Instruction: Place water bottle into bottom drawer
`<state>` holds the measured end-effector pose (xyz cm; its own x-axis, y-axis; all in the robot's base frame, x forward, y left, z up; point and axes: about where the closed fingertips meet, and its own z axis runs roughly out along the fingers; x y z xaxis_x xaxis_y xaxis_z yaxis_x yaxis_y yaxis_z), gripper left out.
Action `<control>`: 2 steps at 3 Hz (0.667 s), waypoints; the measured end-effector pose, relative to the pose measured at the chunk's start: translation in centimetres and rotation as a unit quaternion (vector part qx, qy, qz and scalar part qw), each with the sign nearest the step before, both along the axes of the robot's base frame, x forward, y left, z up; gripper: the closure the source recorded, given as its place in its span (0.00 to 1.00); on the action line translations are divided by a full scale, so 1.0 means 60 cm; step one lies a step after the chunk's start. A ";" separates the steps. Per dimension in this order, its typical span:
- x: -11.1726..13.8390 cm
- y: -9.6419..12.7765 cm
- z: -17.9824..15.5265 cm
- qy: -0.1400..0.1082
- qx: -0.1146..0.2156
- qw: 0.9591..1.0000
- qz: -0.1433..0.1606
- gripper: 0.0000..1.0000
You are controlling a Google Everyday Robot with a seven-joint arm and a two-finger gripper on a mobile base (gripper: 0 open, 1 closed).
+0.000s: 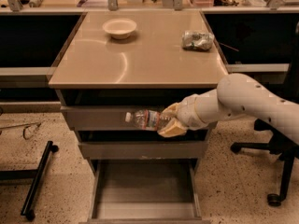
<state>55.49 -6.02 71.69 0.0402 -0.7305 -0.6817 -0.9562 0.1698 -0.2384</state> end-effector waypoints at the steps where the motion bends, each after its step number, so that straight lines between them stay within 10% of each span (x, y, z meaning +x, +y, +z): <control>1: -0.016 0.009 -0.082 0.005 0.006 1.000 0.009 1.00; 2: -0.016 0.010 -0.083 0.005 0.006 1.000 0.009 1.00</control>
Offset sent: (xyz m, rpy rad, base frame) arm -0.0083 0.0044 -0.0418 0.0085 0.0075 0.0163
